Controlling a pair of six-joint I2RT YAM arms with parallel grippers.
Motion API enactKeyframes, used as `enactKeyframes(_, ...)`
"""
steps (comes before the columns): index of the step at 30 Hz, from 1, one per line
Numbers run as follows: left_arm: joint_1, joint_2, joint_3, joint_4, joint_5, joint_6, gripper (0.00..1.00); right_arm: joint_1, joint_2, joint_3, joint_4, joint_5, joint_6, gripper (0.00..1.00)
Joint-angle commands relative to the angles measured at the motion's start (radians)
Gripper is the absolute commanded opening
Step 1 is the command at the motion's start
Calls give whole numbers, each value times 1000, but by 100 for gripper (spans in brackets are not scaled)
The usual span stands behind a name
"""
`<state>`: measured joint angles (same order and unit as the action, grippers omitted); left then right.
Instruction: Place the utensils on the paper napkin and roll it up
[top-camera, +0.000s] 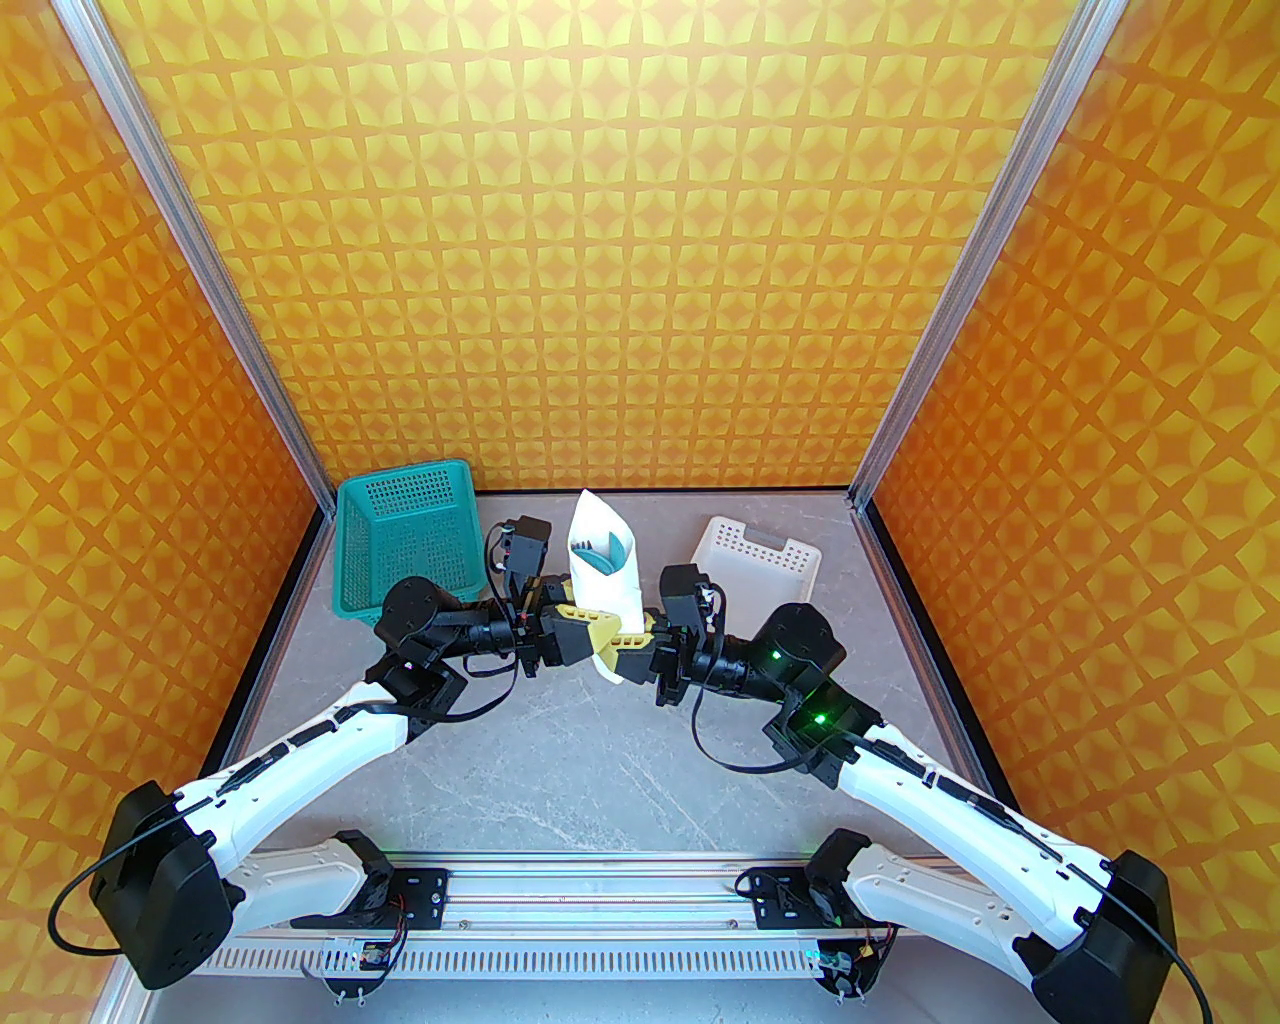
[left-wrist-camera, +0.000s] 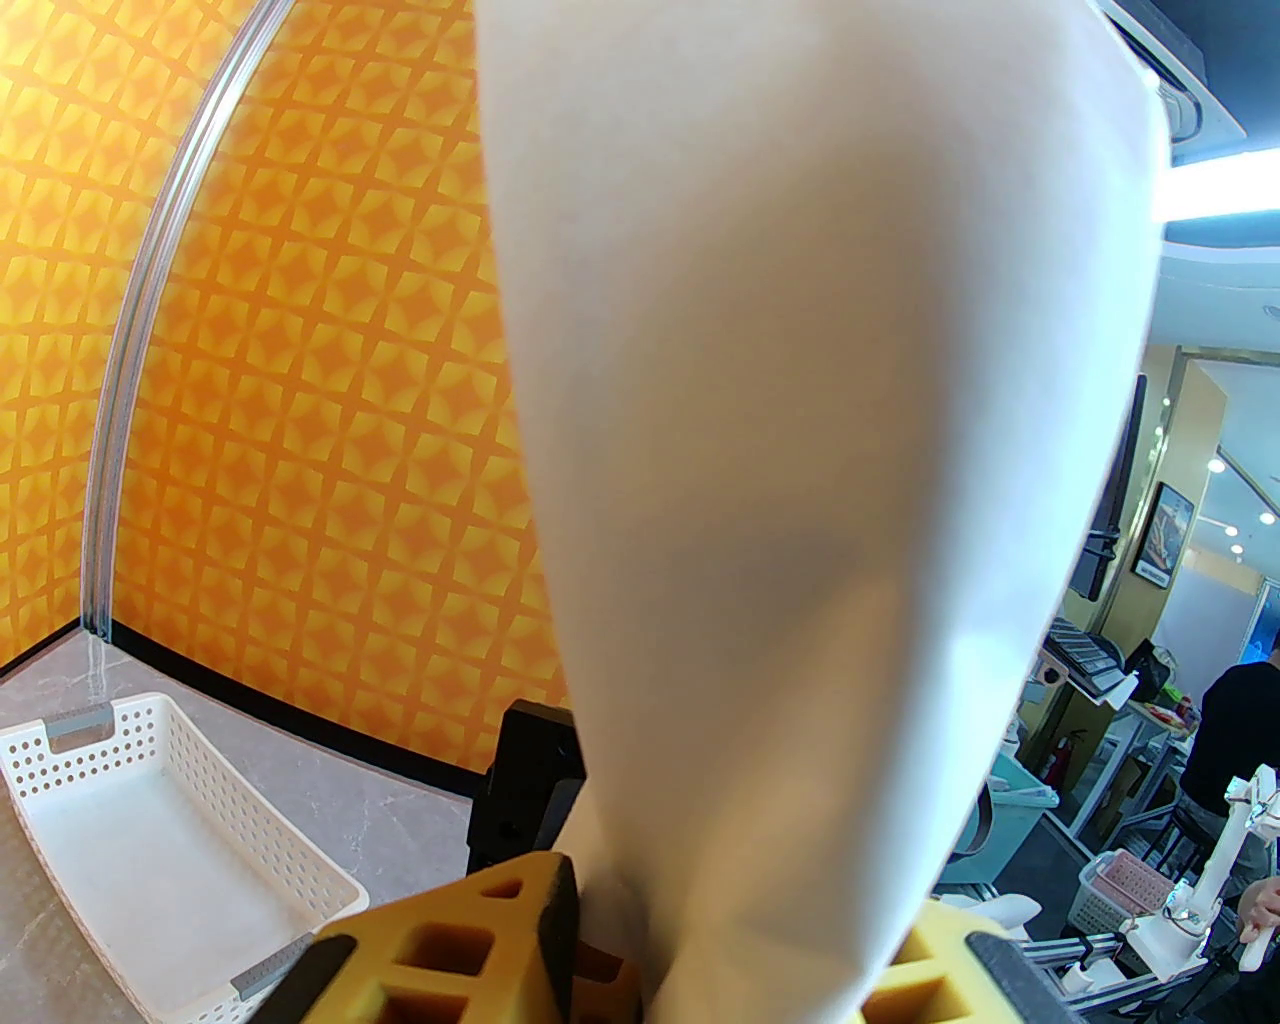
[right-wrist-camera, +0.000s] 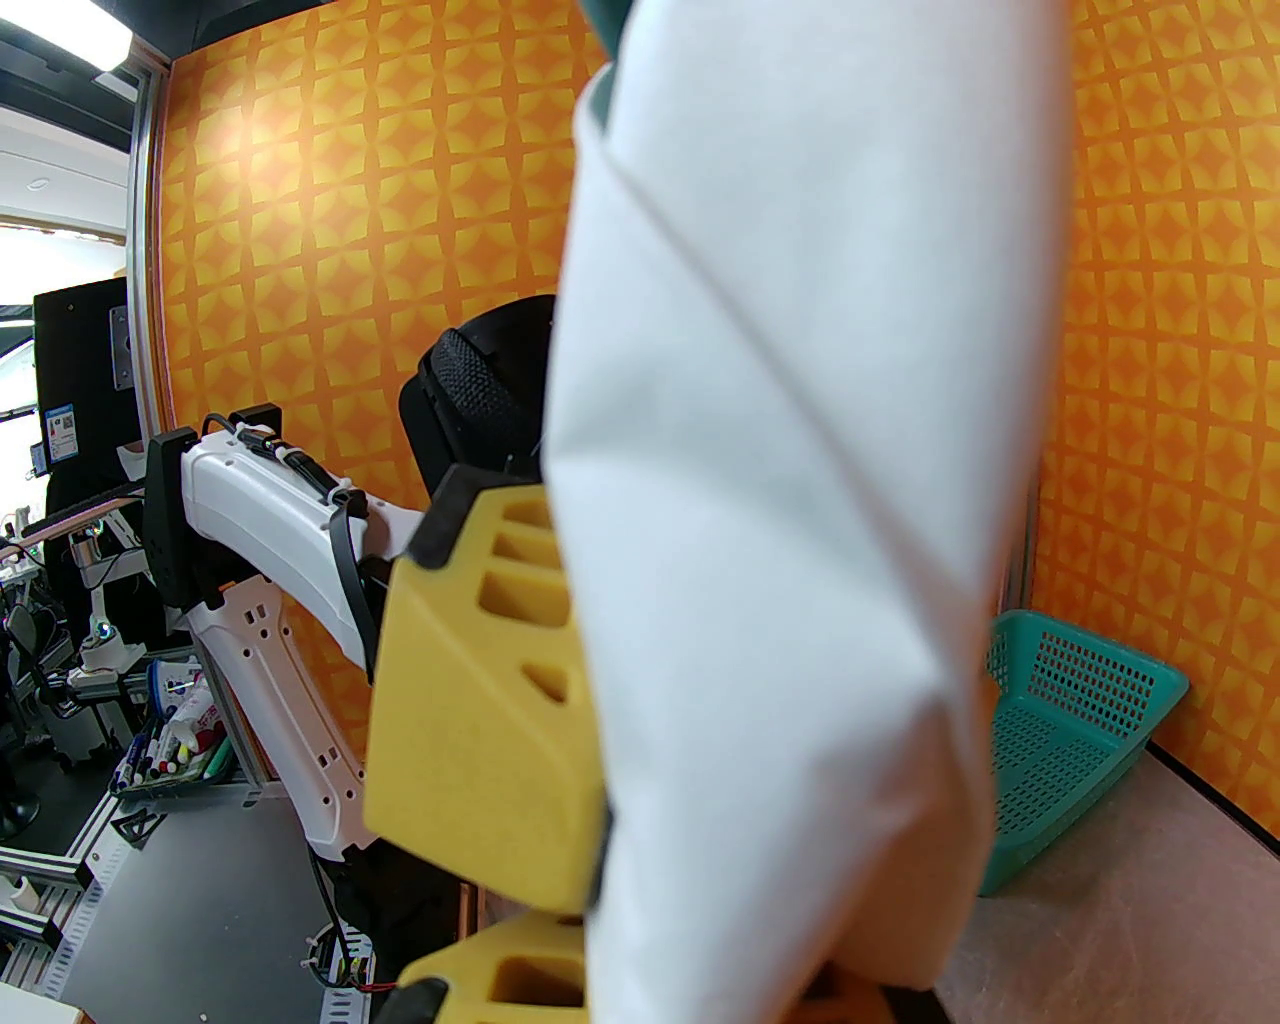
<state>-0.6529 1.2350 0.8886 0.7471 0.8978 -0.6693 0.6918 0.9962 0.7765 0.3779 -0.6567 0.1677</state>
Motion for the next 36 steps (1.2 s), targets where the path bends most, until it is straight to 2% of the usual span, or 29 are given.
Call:
enactKeyframes(1,1,-17,28,-25,12,3,29,-5,-12,-5,24,20,-22,3)
enactKeyframes(7,1,-24,27,-27,13,12,12,-5,-7,5,-6,10,-36,4)
enactKeyframes(12,1,-37,31,-51,13,39,0,-5,-12,2,-19,9,-39,9)
enactKeyframes(19,1,-58,40,-110,0,104,0,-6,-25,-5,-48,6,-45,34)
enactKeyframes(27,1,-89,52,-188,-35,187,0,-5,-61,-21,-87,13,-53,53)
enactKeyframes(36,78,-161,91,-335,-45,282,0,-6,-169,-33,-245,80,-129,82)
